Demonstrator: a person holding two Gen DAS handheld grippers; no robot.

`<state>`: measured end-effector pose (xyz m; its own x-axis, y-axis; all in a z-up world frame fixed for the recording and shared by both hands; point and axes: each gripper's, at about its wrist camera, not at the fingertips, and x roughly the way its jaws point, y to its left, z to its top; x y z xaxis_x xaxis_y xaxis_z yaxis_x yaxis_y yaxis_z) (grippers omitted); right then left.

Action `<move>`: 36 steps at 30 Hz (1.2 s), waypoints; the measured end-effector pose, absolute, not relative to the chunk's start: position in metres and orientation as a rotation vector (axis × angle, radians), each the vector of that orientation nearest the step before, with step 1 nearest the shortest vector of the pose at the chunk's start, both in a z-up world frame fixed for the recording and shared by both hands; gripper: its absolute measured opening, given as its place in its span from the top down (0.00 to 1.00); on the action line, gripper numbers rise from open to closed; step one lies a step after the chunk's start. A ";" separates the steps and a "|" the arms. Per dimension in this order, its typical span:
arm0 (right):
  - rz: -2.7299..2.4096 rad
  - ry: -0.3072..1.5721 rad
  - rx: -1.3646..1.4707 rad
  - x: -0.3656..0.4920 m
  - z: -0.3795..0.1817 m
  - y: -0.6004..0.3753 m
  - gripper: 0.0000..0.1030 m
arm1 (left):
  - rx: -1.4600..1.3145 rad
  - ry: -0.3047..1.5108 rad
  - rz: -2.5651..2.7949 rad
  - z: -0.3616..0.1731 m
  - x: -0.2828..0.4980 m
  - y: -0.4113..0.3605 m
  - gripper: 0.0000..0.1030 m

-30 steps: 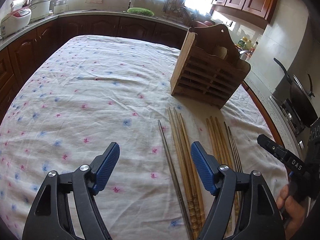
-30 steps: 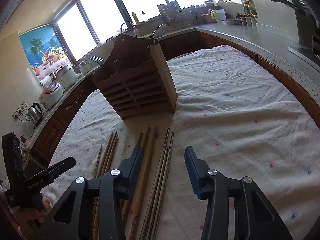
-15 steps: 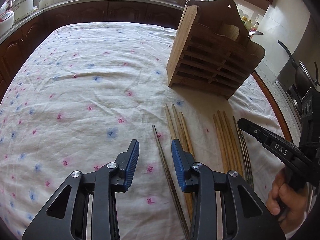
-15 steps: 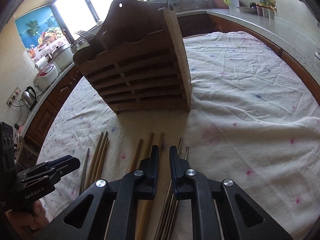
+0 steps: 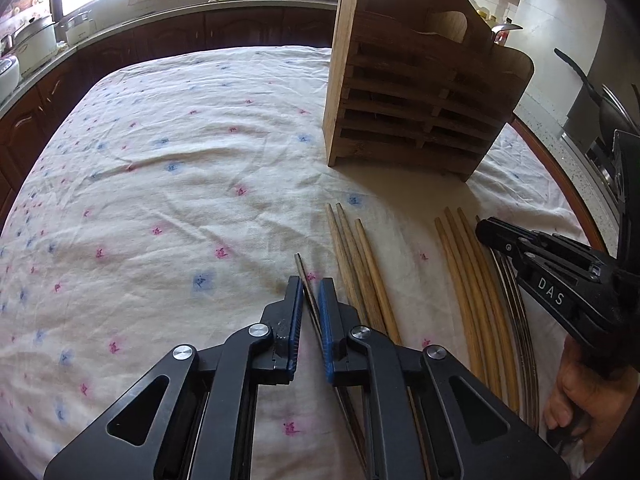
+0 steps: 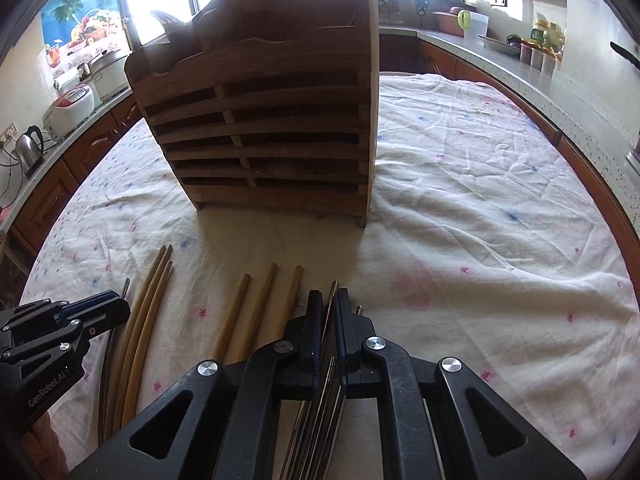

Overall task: Organize utensils
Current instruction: 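Grasp a thin metal chopstick with the left tool while the right grasps metal chopsticks, then lift the metal chopsticks into the wooden holder and open both tools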

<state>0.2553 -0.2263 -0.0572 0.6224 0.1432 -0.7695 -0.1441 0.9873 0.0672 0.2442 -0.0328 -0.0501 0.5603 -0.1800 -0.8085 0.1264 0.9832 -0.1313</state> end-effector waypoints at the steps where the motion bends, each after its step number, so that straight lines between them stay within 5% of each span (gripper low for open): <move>1: 0.164 0.884 0.005 0.255 -0.057 -0.227 0.94 | -0.061 0.958 -0.183 -0.050 0.244 -0.032 0.94; 15: 0.309 0.779 0.252 0.211 0.002 -0.253 0.96 | -0.210 0.871 -0.263 -0.003 0.206 -0.009 0.97; 36: 0.385 0.493 0.241 0.138 0.110 -0.260 0.96 | -0.286 0.583 -0.349 0.107 0.131 0.023 0.97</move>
